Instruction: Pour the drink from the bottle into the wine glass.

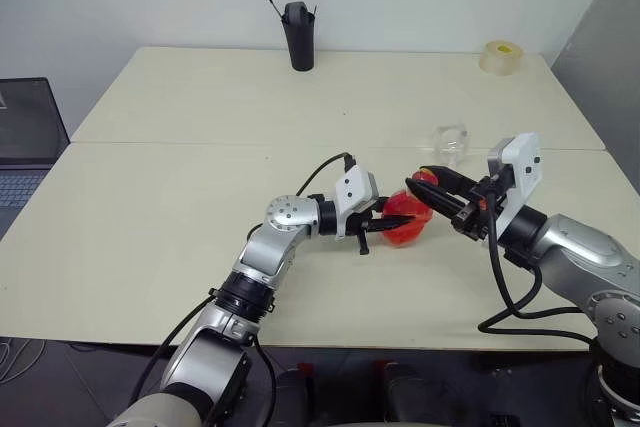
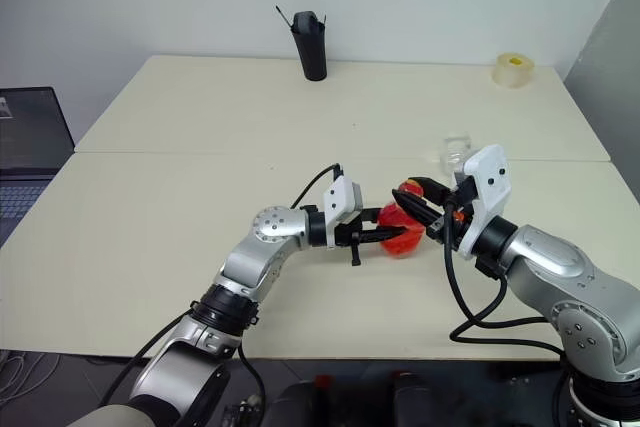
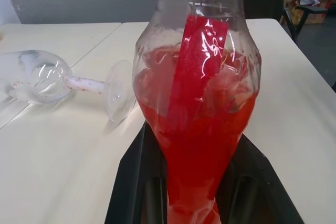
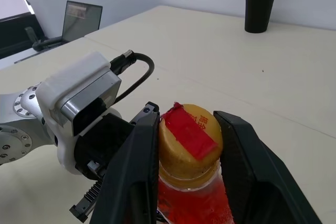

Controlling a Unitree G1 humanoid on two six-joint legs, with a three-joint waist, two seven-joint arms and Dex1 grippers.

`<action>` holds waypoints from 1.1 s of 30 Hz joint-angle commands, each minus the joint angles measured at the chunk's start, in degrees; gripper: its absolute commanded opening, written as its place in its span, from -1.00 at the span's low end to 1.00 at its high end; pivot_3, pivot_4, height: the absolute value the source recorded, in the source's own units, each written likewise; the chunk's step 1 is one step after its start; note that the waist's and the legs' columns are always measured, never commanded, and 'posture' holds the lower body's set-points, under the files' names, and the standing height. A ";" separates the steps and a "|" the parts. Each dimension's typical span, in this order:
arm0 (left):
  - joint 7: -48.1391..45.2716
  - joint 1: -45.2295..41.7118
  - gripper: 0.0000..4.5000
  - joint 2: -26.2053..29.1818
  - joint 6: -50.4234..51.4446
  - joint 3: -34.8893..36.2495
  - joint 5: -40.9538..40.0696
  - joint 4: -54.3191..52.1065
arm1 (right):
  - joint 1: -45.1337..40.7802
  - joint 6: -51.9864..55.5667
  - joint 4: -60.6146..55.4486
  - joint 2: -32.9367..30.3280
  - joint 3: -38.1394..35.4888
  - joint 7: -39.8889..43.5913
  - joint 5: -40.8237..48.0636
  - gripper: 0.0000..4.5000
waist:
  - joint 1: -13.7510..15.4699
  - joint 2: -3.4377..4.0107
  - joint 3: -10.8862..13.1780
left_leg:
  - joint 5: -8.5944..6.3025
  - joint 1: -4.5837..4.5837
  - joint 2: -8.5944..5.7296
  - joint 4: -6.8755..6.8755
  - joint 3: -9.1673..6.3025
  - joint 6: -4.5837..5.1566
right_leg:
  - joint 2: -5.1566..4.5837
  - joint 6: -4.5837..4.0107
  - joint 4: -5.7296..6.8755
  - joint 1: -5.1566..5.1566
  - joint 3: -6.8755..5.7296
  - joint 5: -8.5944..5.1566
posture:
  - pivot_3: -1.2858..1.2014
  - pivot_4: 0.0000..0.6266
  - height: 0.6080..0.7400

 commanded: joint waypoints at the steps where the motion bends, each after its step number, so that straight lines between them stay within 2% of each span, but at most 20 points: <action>1: -0.47 -0.73 -0.67 -0.08 -1.93 0.53 -0.22 -1.46 | -1.34 -2.22 -1.98 -0.44 -3.55 1.43 3.04 -0.43 | 0.01 0.00 0.00 | 0.00 0.00 0.00 0.00 0.00 0.00 | 0.00 0.00 0.00 0.00 0.00 0.00 | 0.03 -0.52 1.00; 13: -0.67 -0.46 -0.67 0.14 -2.19 0.06 -0.38 -1.56 | 0.64 -5.88 -0.91 1.79 -12.71 0.06 13.59 -0.44 | 0.05 0.00 0.00 | 0.00 0.00 0.00 0.00 0.01 0.00 | 0.00 0.00 0.00 0.01 0.01 0.00 | 0.03 -0.52 1.00; 20: -1.08 -0.29 -0.68 0.11 -2.48 -0.34 -0.40 -1.78 | 2.17 -7.22 -0.07 3.29 -13.33 -1.41 16.40 -0.45 | -0.01 0.00 0.00 | 0.00 0.00 0.00 -0.01 0.01 0.00 | 0.01 0.00 0.00 0.01 0.02 0.00 | 0.03 -0.52 1.00; 27: -1.42 0.04 -0.69 0.30 -2.42 -0.36 -0.23 -2.21 | 3.91 -11.69 1.89 8.41 -13.79 -6.31 20.00 -0.48 | -0.04 0.02 -0.01 | 0.00 0.02 0.01 -0.02 0.02 0.00 | 0.01 0.00 0.01 0.01 0.02 0.00 | 0.03 -0.52 1.00; 30: -1.31 0.08 -0.69 0.31 -2.37 -0.25 -0.03 -2.14 | 4.63 -13.31 2.65 8.71 -14.37 -7.63 20.01 -0.48 | 0.00 0.02 -0.01 | 0.00 0.01 0.00 -0.01 0.02 0.00 | 0.00 0.00 0.01 0.01 0.02 0.00 | 0.03 -0.52 1.00; 33: -1.16 0.05 -0.69 0.41 -2.27 -0.05 0.12 -2.10 | 6.85 -13.78 4.56 6.82 -15.56 -10.96 14.66 -0.48 | 0.03 0.02 -0.01 | 0.00 0.01 0.00 -0.01 0.02 0.00 | -0.01 0.00 0.00 0.01 0.01 0.00 | 0.03 -0.52 1.00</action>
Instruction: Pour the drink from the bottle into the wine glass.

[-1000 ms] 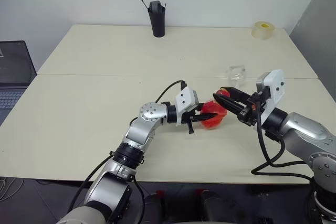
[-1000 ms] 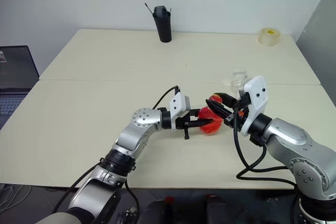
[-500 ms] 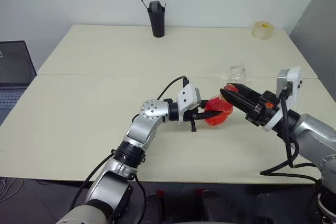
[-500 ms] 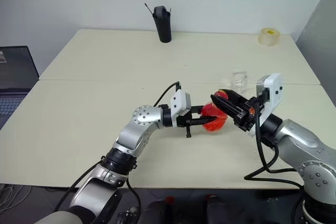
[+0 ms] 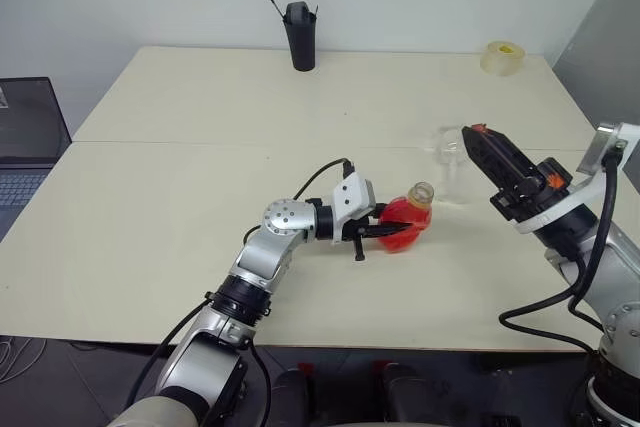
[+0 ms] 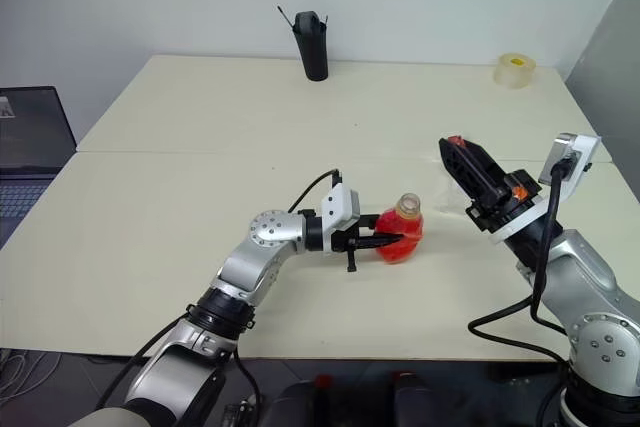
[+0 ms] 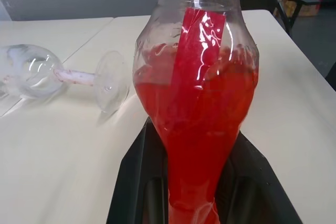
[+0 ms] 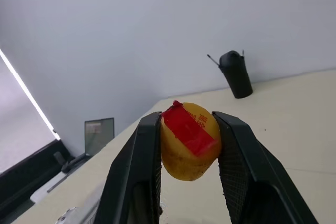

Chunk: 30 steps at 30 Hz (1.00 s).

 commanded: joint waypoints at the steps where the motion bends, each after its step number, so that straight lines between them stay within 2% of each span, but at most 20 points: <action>1: 0.05 -1.14 -0.69 -0.22 -0.64 0.70 -0.43 -1.98 | 2.31 -1.47 2.12 -2.90 -3.06 -4.53 -7.39 -0.48 | 0.01 0.00 0.00 | 0.00 0.00 0.00 0.00 0.00 0.00 | 0.00 0.00 0.00 0.00 0.00 0.00 | 0.03 -0.52 1.00; 6: 0.02 -1.45 -0.69 -0.21 -0.63 0.93 -0.48 -1.71 | 8.12 -1.01 11.39 -6.44 -5.71 -12.61 -23.21 -0.48 | 0.11 0.01 0.00 | 0.01 0.00 -0.02 -0.01 0.04 -0.01 | -0.01 0.01 0.00 0.01 0.03 -0.01 | 0.03 -0.52 1.00; 10: 0.47 -2.20 -0.69 -1.42 0.50 1.61 -1.71 -1.96 | 11.96 -0.52 16.50 -6.45 -5.51 -16.91 -33.02 -0.48 | 0.10 0.03 -0.02 | 0.01 0.02 -0.01 -0.04 0.11 -0.02 | 0.00 0.02 0.01 0.00 0.13 -0.01 | 0.03 -0.52 1.00; 21: 1.33 -4.49 -0.69 -2.79 3.57 3.10 -3.62 -2.90 | 11.43 -1.64 20.50 -1.34 -6.78 -14.96 -39.19 -0.48 | -0.04 0.14 -0.07 | 0.01 0.08 -0.01 -0.06 0.21 -0.01 | 0.06 0.02 0.04 0.00 0.20 -0.01 | 0.03 -0.52 1.00; 27: 1.42 -4.05 -0.69 -2.61 3.82 2.87 -3.47 -3.38 | 10.96 -0.75 21.58 -1.11 -6.00 -12.71 -41.06 -0.48 | 0.02 0.14 -0.08 | 0.01 0.08 -0.02 -0.06 0.20 -0.01 | 0.05 0.03 0.04 0.00 0.20 -0.02 | 0.03 -0.52 1.00; 29: 1.43 -3.96 -0.69 -2.55 3.88 2.85 -3.39 -3.46 | 10.74 -0.44 21.13 -0.89 -5.96 -12.26 -41.37 -0.16 | 0.02 0.15 -0.08 | 0.01 0.08 -0.01 -0.06 0.20 -0.01 | 0.05 0.03 0.04 0.00 0.19 -0.02 | 0.03 -0.52 1.00; 30: 1.43 -3.97 -0.69 -2.52 3.88 2.86 -3.36 -3.42 | 10.61 -0.25 20.78 -0.92 -5.90 -11.96 -41.42 -0.06 | 0.01 0.15 -0.08 | 0.01 0.08 -0.01 -0.06 0.20 -0.01 | 0.05 0.03 0.04 0.00 0.19 -0.02 | 0.03 -0.52 1.00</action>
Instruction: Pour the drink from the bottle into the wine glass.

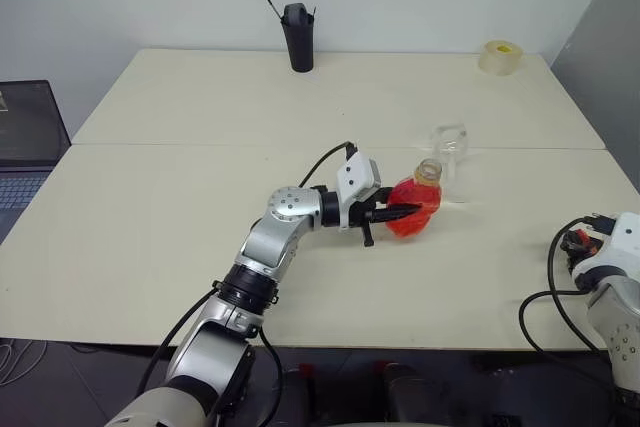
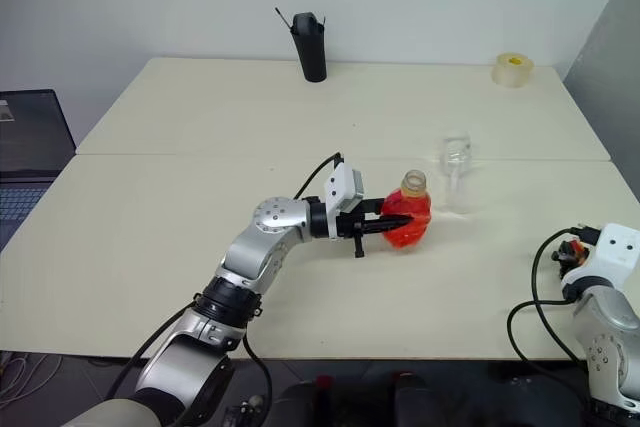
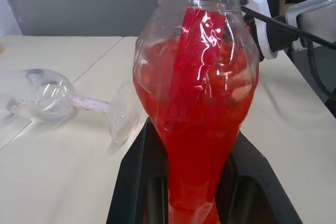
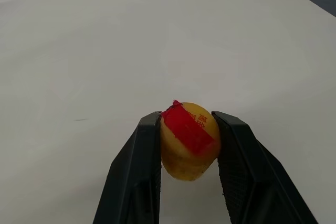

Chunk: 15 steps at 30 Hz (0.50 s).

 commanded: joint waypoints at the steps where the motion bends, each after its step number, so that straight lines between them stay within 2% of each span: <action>1: 0.15 -0.55 -0.69 -0.17 -0.74 0.79 -0.80 -3.14 | -1.15 0.33 -2.38 -0.35 -0.99 1.16 -0.78 0.09 | -0.01 0.00 0.00 | 0.00 0.00 0.00 0.00 0.00 0.00 | 0.00 0.00 0.00 0.00 0.00 0.00 | 0.03 -0.52 1.00; 7: 0.21 -0.37 -0.69 0.12 -0.94 0.94 -0.67 -2.82 | -1.69 3.27 -6.59 -1.54 -1.53 2.89 -0.43 0.99 | -0.02 0.00 0.00 | 0.00 0.00 0.00 0.00 0.00 0.00 | 0.00 0.00 0.00 0.00 0.00 0.00 | 0.03 -0.52 1.00; 13: 0.87 -0.93 -0.69 0.68 -1.43 1.82 -0.35 -1.08 | -3.49 7.11 -10.98 -2.93 -2.46 4.31 0.51 1.00 | -0.01 0.00 0.00 | 0.00 0.00 -0.01 0.00 -0.01 0.00 | 0.00 0.00 0.00 0.00 -0.01 0.00 | 0.03 -0.52 1.00; 15: 1.89 -1.51 -0.69 1.13 -1.44 2.93 -0.22 0.15 | -4.84 7.10 -14.06 -4.92 -0.61 8.26 2.08 1.00 | -0.06 0.01 0.01 | 0.00 0.00 0.00 0.00 -0.01 0.00 | 0.00 0.00 0.00 0.00 -0.01 0.00 | 0.03 -0.52 1.00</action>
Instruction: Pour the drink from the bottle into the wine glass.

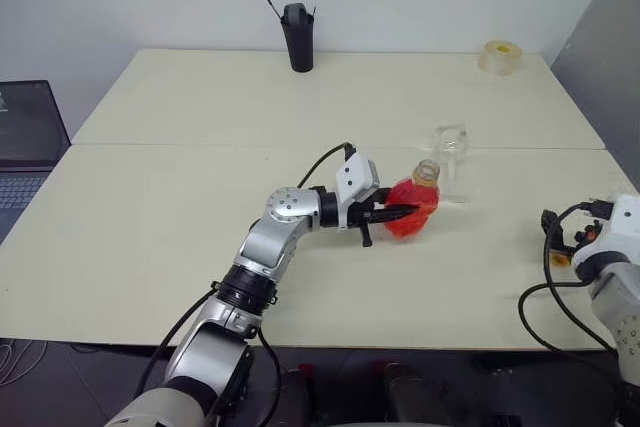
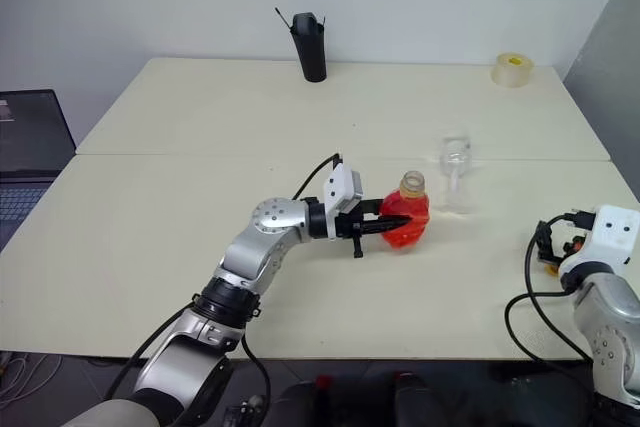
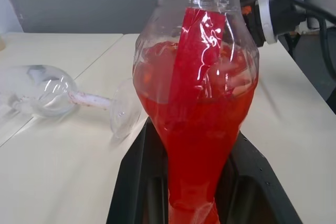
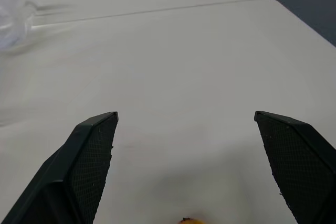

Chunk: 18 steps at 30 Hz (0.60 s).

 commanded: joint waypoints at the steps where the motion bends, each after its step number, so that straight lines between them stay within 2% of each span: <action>1: 2.10 -1.91 -0.69 0.40 -1.30 3.14 -0.43 0.34 | -2.55 -0.18 -7.07 -3.62 1.30 6.41 2.47 1.00 | -0.14 0.06 0.02 | 0.00 0.00 0.00 0.00 0.01 0.00 | 0.00 0.00 0.00 0.00 0.01 0.00 | 0.03 -0.52 1.00; 4: 4.11 -3.02 -0.69 1.12 -1.92 4.86 -0.07 2.70 | -4.68 1.15 -10.44 -6.07 3.70 11.34 5.14 1.00 | -0.19 0.06 0.02 | -0.01 0.01 -0.04 0.00 -0.02 0.01 | 0.04 0.00 0.01 0.00 -0.02 0.00 | 0.03 -0.52 1.00; 7: 9.07 -5.05 -0.69 2.27 -3.70 7.08 2.29 7.64 | -6.16 3.02 -17.14 -10.52 9.04 20.53 11.27 1.00 | -0.11 0.02 0.04 | -0.01 0.00 -0.06 0.01 -0.04 0.01 | 0.04 0.00 -0.01 0.00 -0.04 0.00 | 0.03 -0.52 1.00; 10: 15.21 -7.69 -0.70 3.00 -5.54 9.83 4.17 13.25 | -8.92 4.07 -19.73 -12.85 14.43 24.18 12.92 1.00 | -0.05 -0.07 0.09 | -0.01 -0.01 -0.06 0.03 -0.09 0.02 | 0.01 0.00 -0.02 0.01 -0.09 0.00 | 0.03 -0.52 1.00; 14: 24.64 -11.55 -0.70 3.76 -8.08 13.60 6.50 21.46 | -14.35 3.73 -19.07 -13.12 24.01 25.43 8.93 1.00 | -0.02 -0.14 0.13 | -0.01 -0.04 -0.07 0.07 -0.17 0.02 | -0.03 0.00 -0.03 0.00 -0.17 0.00 | 0.03 -0.52 1.00; 18: 34.11 -13.54 -0.70 4.26 -9.19 17.11 7.89 27.46 | -19.49 1.31 -15.52 -9.17 33.72 24.25 2.44 1.00 | -0.10 -0.18 0.13 | 0.00 -0.09 -0.06 0.08 -0.20 -0.01 | -0.07 0.00 -0.04 -0.05 -0.20 0.00 | 0.03 -0.52 1.00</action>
